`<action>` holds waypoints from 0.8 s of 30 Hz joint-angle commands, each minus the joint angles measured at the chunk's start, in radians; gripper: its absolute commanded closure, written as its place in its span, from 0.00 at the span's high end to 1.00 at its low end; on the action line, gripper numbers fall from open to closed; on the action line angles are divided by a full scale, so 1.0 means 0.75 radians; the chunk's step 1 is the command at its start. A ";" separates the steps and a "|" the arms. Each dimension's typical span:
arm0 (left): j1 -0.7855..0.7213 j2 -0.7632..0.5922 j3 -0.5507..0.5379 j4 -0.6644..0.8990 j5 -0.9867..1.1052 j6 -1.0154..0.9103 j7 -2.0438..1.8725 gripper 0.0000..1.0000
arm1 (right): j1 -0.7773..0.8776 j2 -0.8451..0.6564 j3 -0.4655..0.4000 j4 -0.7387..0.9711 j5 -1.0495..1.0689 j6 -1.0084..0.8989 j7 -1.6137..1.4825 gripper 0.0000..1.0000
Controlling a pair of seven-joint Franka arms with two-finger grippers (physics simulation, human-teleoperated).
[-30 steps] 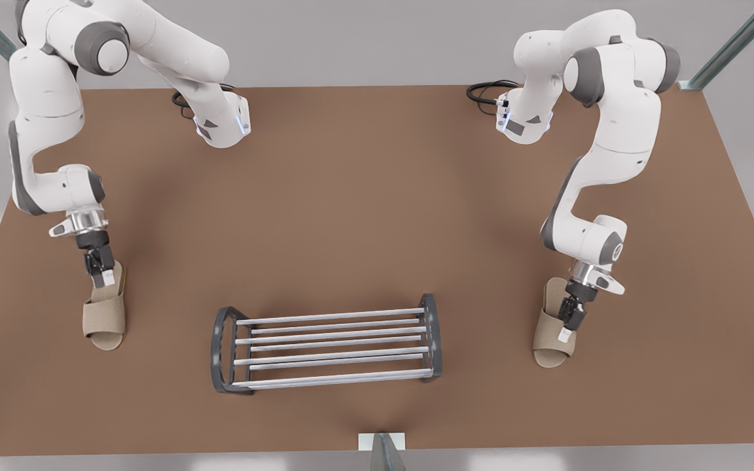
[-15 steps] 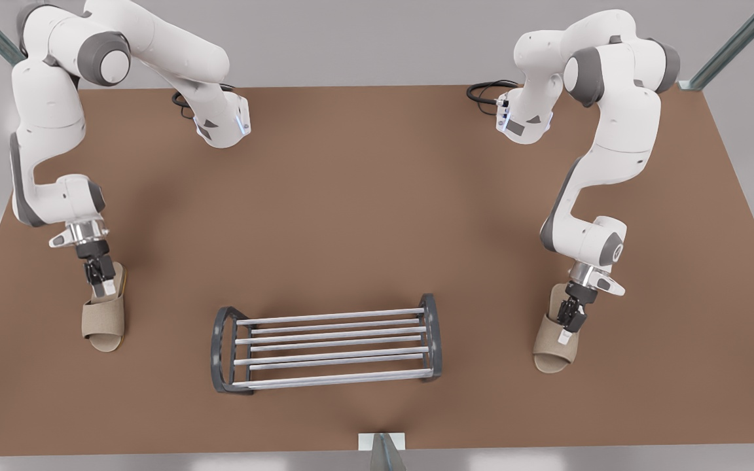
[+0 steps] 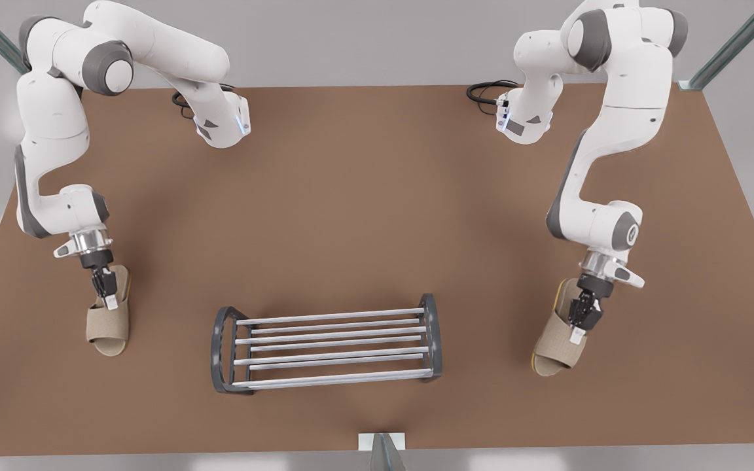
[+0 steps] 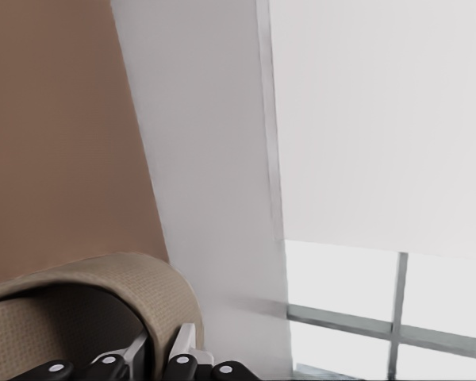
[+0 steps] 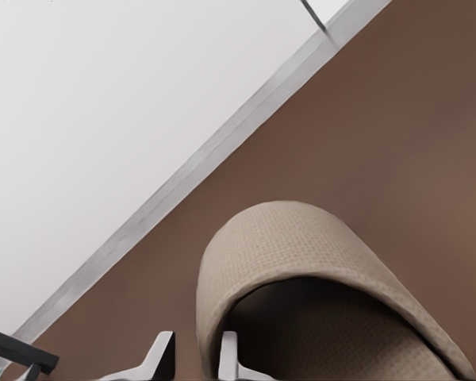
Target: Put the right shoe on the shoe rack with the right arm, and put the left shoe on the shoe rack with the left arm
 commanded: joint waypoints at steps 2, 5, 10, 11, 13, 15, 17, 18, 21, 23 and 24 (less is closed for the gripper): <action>-0.109 -0.152 -0.022 -0.002 0.274 0.251 -0.944 0.21 | 0.000 -0.001 0.003 0.001 0.023 0.018 0.043 0.34; -0.355 -0.287 -0.130 0.076 0.278 0.668 -1.234 0.21 | 0.000 -0.003 0.019 0.003 0.041 0.028 0.043 0.28; -0.477 -0.260 -0.416 0.395 0.386 1.059 -1.220 0.21 | -0.004 -0.017 0.021 0.009 0.035 0.045 0.051 0.21; -0.604 -0.232 -0.410 0.409 0.433 1.145 -1.214 0.21 | -0.008 -0.021 0.021 0.060 0.023 0.061 0.060 0.22; -0.684 -0.174 -0.410 0.413 0.548 1.145 -1.210 0.21 | -0.017 -0.043 0.050 0.095 -0.061 0.073 0.129 0.21; -0.778 -0.033 -0.402 0.466 0.726 1.145 -1.210 0.21 | -0.021 -0.064 0.058 0.107 -0.116 0.094 0.148 0.21; -0.799 0.110 -0.371 0.589 0.863 1.145 -1.210 0.21 | -0.029 -0.091 0.083 0.107 -0.151 0.094 0.145 0.21; -0.799 0.151 -0.363 0.634 0.910 1.143 -1.208 0.21 | -0.029 -0.115 0.099 0.103 -0.155 0.094 0.152 0.21; -0.796 0.147 -0.359 0.640 0.922 1.143 -1.210 0.21 | -0.017 -0.170 0.248 0.085 -0.141 0.110 0.201 0.21; -0.803 0.132 -0.361 0.626 0.898 1.145 -1.222 0.21 | -0.017 -0.209 0.328 0.095 -0.141 0.110 0.340 0.21; -0.825 0.137 -0.357 0.622 0.887 1.145 -1.224 0.21 | -0.014 -0.262 0.375 0.099 -0.139 0.130 0.424 0.21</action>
